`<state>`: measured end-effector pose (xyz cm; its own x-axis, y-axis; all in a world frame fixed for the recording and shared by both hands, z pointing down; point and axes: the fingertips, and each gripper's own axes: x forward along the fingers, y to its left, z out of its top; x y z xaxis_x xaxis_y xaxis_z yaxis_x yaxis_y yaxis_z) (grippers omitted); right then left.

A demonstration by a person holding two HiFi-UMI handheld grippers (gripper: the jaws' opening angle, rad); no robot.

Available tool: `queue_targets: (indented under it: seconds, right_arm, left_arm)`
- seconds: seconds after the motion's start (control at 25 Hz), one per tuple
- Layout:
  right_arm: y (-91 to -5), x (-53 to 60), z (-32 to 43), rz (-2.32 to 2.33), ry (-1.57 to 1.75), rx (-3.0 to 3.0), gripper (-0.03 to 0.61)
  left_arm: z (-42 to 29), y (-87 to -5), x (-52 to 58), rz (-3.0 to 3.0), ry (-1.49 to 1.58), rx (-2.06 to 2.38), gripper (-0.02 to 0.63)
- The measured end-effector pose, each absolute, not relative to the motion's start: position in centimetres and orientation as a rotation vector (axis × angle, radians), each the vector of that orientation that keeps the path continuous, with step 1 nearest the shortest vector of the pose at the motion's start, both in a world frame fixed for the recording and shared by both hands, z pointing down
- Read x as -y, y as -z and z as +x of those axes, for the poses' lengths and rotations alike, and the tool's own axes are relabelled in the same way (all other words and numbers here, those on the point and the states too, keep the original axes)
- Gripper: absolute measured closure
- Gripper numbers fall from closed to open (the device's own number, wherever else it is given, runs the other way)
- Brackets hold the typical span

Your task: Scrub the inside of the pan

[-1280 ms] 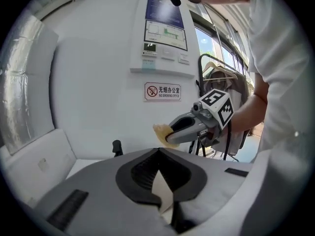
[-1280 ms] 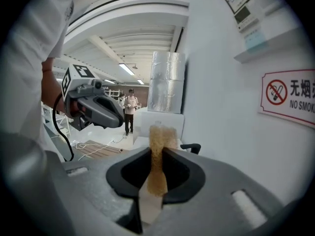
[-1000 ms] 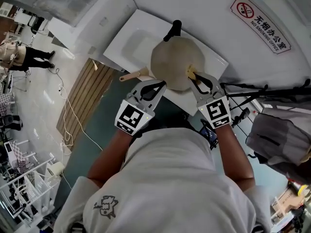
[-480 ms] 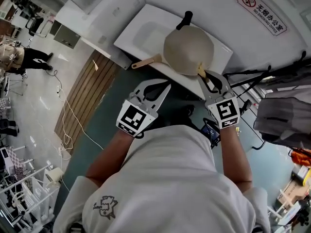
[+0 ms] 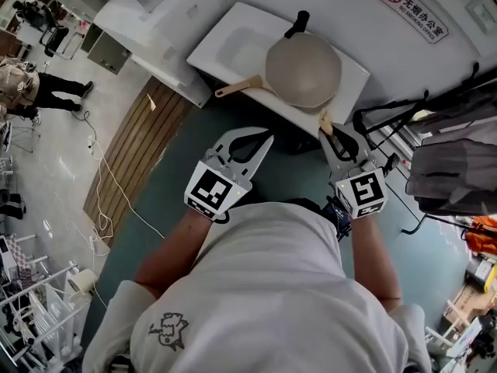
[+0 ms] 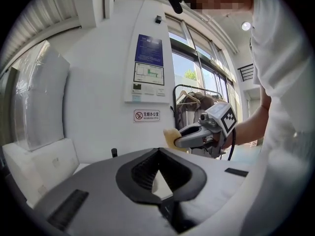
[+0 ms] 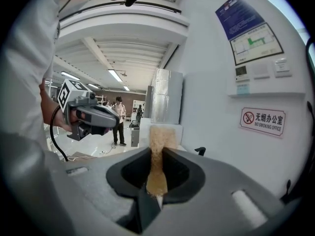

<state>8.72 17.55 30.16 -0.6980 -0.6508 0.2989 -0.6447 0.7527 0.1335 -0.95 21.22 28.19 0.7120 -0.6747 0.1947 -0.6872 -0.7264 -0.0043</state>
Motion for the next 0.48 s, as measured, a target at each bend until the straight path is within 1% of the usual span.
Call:
queue_targets:
  seconds: [0.24, 0.48]
  right_arm:
    - [-29.9, -22.0, 11.6, 0.935, 0.007, 2.667, 0.518]
    - [-29.3, -26.7, 17.3, 0.893, -0.037, 2.707, 0.518]
  left_arm:
    - [2.6, -26.2, -24.1, 2.816, -0.198, 1.186, 0.612]
    - [7.7, -26.3, -28.4, 2.784, -0.194, 1.239, 0.612]
